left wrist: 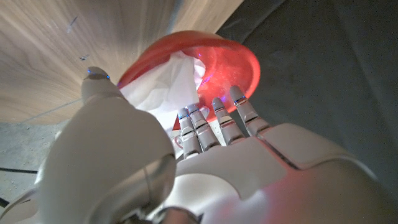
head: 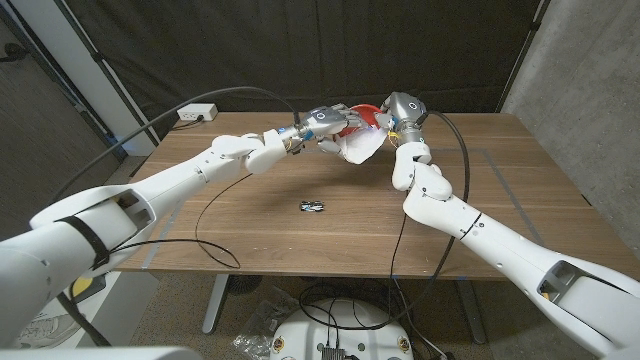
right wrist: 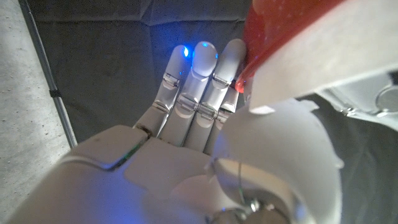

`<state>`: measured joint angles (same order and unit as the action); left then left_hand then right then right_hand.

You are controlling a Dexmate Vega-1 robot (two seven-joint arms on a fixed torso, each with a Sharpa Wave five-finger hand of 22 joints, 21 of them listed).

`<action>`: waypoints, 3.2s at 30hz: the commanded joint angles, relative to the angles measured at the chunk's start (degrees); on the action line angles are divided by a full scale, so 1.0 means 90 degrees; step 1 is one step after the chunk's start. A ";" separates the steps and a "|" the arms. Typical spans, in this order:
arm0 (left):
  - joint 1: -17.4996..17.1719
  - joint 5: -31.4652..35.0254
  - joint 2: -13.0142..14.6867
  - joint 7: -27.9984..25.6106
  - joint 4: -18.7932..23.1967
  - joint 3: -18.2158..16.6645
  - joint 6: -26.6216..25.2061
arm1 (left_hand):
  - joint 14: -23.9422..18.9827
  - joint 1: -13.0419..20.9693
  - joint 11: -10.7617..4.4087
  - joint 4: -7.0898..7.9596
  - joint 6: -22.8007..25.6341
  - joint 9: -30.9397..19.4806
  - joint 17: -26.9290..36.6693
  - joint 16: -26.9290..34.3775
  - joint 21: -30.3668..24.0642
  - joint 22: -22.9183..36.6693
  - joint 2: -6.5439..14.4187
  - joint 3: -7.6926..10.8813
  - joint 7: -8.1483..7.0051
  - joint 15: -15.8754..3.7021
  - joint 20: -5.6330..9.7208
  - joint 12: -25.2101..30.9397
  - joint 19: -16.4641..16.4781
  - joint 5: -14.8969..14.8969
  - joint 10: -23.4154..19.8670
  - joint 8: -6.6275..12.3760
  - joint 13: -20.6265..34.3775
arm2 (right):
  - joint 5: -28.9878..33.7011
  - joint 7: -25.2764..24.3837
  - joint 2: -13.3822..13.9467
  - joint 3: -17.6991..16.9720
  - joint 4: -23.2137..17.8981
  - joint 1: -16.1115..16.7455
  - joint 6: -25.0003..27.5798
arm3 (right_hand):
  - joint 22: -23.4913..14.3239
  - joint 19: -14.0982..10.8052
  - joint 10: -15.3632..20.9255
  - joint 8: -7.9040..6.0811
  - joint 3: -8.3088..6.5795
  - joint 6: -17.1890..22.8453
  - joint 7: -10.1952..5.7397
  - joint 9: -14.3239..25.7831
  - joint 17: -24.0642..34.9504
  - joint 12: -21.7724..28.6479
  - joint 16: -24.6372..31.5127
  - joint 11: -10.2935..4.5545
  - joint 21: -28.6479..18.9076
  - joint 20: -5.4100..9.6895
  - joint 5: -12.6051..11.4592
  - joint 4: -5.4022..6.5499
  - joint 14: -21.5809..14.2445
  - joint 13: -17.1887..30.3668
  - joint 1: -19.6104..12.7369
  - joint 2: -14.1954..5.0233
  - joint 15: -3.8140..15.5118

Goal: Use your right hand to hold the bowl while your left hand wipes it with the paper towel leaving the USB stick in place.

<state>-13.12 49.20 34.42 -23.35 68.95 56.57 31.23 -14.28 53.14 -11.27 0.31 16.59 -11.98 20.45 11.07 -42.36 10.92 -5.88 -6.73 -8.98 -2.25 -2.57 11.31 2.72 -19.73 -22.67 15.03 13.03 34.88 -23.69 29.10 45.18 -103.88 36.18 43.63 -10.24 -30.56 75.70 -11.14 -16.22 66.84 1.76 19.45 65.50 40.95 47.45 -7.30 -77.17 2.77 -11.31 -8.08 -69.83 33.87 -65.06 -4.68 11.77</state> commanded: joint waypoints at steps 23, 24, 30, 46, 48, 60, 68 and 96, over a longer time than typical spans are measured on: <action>-0.0769 0.0116 -0.0496 -0.3256 -0.0500 -0.0506 -0.0431 | -0.4029 0.2552 -0.0027 -0.0753 0.5293 0.0177 -0.0079 0.0653 -0.0708 0.0032 0.1610 0.0964 0.0277 -0.1268 0.0616 0.0958 0.1500 0.0666 -0.5037 0.1688 0.0269 | -0.0643 -0.0714 -0.0574 -0.0004 0.0909 -0.0328 0.0098 | -0.0021 -0.0041 0.0058 -0.0043 -0.0002 0.0040 0.0047 0.0009 0.0092 -0.0019 -0.0142 -0.0040 0.0053 0.0750 -0.0039 -0.0020 -0.0209 0.0095 -0.0172 -0.0093 0.0140; -0.0787 0.0102 -0.0494 -0.3358 -0.0494 -0.0512 -0.0450 | -0.4026 0.2549 -0.0028 -0.0748 0.5296 0.0176 -0.0075 0.0637 -0.0714 0.0032 0.1605 0.0965 0.0281 -0.1264 0.0618 0.0962 0.1503 0.0675 -0.5038 0.1682 0.0277 | -0.0697 -0.0722 -0.0572 -0.0029 0.0920 -0.0323 0.0063 | -0.0020 -0.0041 0.0067 -0.0046 0.0000 0.0038 0.0041 0.0015 0.0092 -0.0024 -0.0146 -0.0039 0.0057 0.0753 -0.0039 -0.0020 -0.0216 0.0085 -0.0172 -0.0091 0.0141; -0.0913 0.0025 -0.0496 -0.3929 -0.0420 -0.0583 -0.0608 | -0.4036 0.2543 -0.0033 -0.0725 0.5315 0.0174 -0.0053 0.0581 -0.0728 0.0030 0.1610 0.0983 0.0274 -0.1264 0.0603 0.0974 0.1490 0.0707 -0.5032 0.1655 0.0312 | -0.1107 -0.0706 -0.0582 -0.0234 0.0961 -0.0280 -0.0076 | -0.0016 -0.0041 0.0062 -0.0039 0.0002 0.0026 0.0037 0.0012 0.0048 -0.0035 -0.0204 -0.0049 0.0070 0.0755 -0.0039 -0.0017 -0.0184 0.0086 -0.0170 -0.0094 0.0142; -0.2152 0.1555 -0.1759 -0.4517 -0.0561 -0.3430 0.0163 | -0.4207 0.2581 -0.0021 -0.0705 0.5373 0.0164 0.0067 0.0537 -0.0770 0.0022 0.1598 0.1041 0.0246 -0.1277 0.0678 0.1007 0.1510 0.0748 -0.5057 0.1603 0.0404 | -0.2226 -0.0619 -0.0508 -0.0696 0.1010 -0.0184 -0.0302 | -0.0027 0.0052 -0.0019 -0.0063 0.0027 -0.0030 0.0038 0.0110 0.0099 -0.0052 -0.0246 0.0018 0.0129 0.0790 -0.0040 0.0000 -0.0193 0.0186 -0.0161 -0.0115 0.0143; -0.2293 0.1859 -0.2002 -0.4517 -0.0555 -0.3870 0.0318 | -0.4215 0.2584 -0.0020 -0.0704 0.5376 0.0163 0.0077 0.0532 -0.0778 0.0022 0.1595 0.1044 0.0249 -0.1278 0.0683 0.1009 0.1522 0.0751 -0.5058 0.1599 0.0412 | -0.2370 -0.0592 -0.0489 -0.0753 0.0982 -0.0160 -0.0354 | -0.0026 0.0069 -0.0022 -0.0066 0.0029 -0.0041 0.0037 0.0127 0.0118 -0.0055 -0.0236 0.0021 0.0138 0.0791 -0.0040 0.0003 -0.0199 0.0189 -0.0159 -0.0119 0.0142; -0.2538 0.2455 -0.2561 -0.4517 -0.0569 -0.4855 0.0636 | -0.4276 0.2598 -0.0021 -0.0689 0.5402 0.0155 0.0177 0.0491 -0.0820 0.0025 0.1576 0.1073 0.0252 -0.1282 0.0735 0.1026 0.1549 0.0772 -0.5092 0.1562 0.0483 | -0.3140 -0.0547 -0.0402 -0.1065 0.0990 -0.0054 -0.0709 | -0.0017 0.0110 -0.0019 -0.0068 0.0047 -0.0054 0.0060 0.0214 0.0142 -0.0080 -0.0282 0.0040 0.0205 0.0764 -0.0059 -0.0006 -0.0154 0.0202 -0.0197 -0.0139 0.0143; -0.2672 0.2372 -0.2741 -0.4517 -0.0510 -0.5132 0.0520 | -0.4296 0.2604 -0.0024 -0.0681 0.5412 0.0151 0.0248 0.0458 -0.0847 0.0027 0.1559 0.1089 0.0249 -0.1284 0.0747 0.1023 0.1549 0.0784 -0.5106 0.1534 0.0527 | -0.4187 -0.0168 -0.0235 -0.1620 0.0911 0.0269 -0.1550 | -0.0017 0.0120 -0.0035 -0.0061 0.0053 -0.0047 0.0071 0.0227 0.0166 -0.0072 -0.0286 0.0071 0.0234 0.0762 -0.0067 -0.0009 -0.0148 0.0248 -0.0215 -0.0147 0.0144; -0.2442 -0.2383 -0.1749 -0.3118 -0.0595 -0.3234 -0.0209 | -0.4407 0.2675 -0.0004 -0.0708 0.5528 0.0187 0.0594 0.0474 -0.0963 0.0032 0.1422 0.1076 0.0242 -0.1284 0.0687 0.0835 0.1573 0.0760 -0.5218 0.1327 0.0553 | -0.6439 0.0563 0.0228 -0.2304 0.0303 0.0937 -0.2965 | -0.0027 0.0104 -0.0014 -0.0036 0.0100 -0.0044 0.0101 0.0234 0.0138 -0.0103 -0.0362 0.0097 0.0280 0.0765 -0.0067 -0.0017 -0.0135 0.0272 -0.0286 -0.0174 0.0145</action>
<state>-36.05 50.92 14.81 -61.24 62.81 20.41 31.43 -53.33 77.18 -11.16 -5.78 66.76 -10.12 25.36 15.00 -50.52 11.07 7.05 3.04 -6.65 -7.47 2.25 19.14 16.58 -12.75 -69.31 27.34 18.04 -18.01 -20.49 29.71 25.11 -99.62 43.52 20.56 -10.26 -29.51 75.79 -11.13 -15.63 66.19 2.15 21.32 66.70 40.04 44.27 -6.55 -74.94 2.97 -11.67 -8.13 -70.35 36.11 -66.45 -5.39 11.47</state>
